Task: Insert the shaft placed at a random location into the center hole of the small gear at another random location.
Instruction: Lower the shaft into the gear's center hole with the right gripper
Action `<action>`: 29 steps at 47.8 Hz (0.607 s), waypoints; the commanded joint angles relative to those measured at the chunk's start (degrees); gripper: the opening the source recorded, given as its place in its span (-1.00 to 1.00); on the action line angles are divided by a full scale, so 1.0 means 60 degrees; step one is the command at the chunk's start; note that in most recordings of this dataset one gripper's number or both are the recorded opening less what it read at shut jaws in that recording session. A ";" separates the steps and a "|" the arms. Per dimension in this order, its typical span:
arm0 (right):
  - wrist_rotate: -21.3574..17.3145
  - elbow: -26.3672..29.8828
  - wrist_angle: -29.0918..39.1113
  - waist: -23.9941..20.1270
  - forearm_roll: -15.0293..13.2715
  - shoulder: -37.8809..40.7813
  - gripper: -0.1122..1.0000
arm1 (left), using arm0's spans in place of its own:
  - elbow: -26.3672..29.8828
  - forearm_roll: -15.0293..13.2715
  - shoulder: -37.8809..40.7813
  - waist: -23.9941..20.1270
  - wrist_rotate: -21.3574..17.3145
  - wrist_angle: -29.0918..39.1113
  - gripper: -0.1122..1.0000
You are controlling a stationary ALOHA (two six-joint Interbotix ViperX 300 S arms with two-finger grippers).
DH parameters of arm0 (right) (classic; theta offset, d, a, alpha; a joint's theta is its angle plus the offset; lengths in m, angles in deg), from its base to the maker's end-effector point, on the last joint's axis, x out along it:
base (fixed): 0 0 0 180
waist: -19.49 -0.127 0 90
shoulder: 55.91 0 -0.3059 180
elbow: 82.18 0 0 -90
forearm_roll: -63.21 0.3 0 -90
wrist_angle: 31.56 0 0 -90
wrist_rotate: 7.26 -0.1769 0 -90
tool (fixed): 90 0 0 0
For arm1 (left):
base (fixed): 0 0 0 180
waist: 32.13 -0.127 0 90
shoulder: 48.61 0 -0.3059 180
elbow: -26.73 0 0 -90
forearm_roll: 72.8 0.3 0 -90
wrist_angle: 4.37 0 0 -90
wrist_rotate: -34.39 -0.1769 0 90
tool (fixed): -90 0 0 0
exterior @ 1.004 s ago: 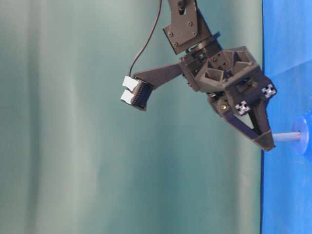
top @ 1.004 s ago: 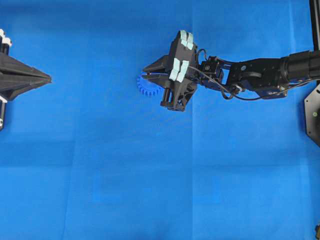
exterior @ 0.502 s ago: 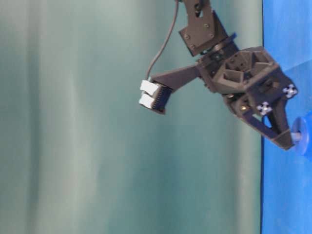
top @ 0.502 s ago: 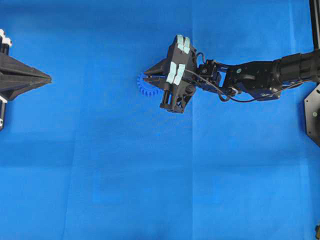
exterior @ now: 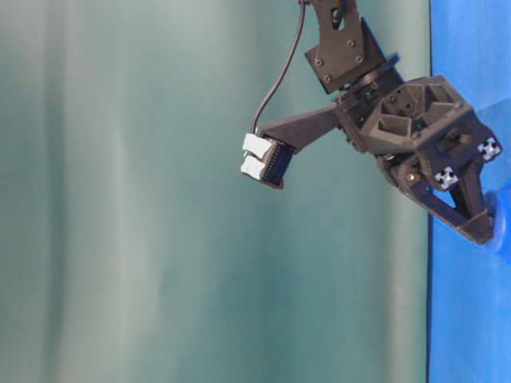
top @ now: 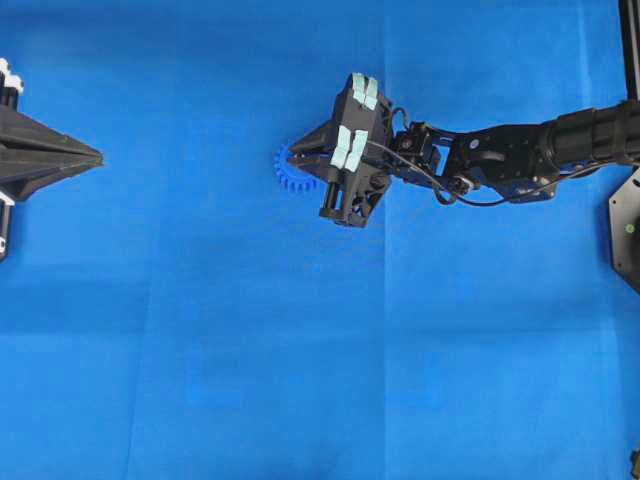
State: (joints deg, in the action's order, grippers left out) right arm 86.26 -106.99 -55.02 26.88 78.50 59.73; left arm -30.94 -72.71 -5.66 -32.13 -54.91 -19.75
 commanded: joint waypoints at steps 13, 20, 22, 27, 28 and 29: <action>0.0015 0.0044 -0.0117 -0.0015 0.0015 -0.0132 -0.75 | 0.0073 0.0015 0.0029 -0.0015 0.0015 -0.0059 -0.80; 0.0015 0.0059 -0.0117 -0.0015 0.0029 -0.0146 -0.75 | 0.0073 0.0015 0.0044 -0.0015 0.0015 -0.0059 -0.80; 0.0015 0.0059 -0.0117 -0.0015 0.0029 -0.0146 -0.74 | 0.0073 0.0015 0.0044 -0.0015 0.0015 -0.0059 -0.80; 0.0000 0.0059 -0.0088 -0.0015 0.0029 -0.0132 -0.67 | 0.0073 0.0000 0.0044 -0.0015 0.0015 -0.0059 -0.80; 0.0000 0.0059 -0.0088 -0.0015 0.0029 -0.0146 -0.63 | 0.0073 0.0000 0.0044 -0.0015 0.0015 -0.0059 -0.80; 0.0000 0.0059 -0.0088 -0.0015 0.0029 -0.0132 -0.56 | 0.0073 0.0015 0.0044 -0.0015 0.0015 -0.0059 -0.80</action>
State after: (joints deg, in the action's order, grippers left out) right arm 86.35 -106.99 -55.11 26.88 78.50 59.73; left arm -30.94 -72.71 -5.66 -32.22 -54.82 -19.75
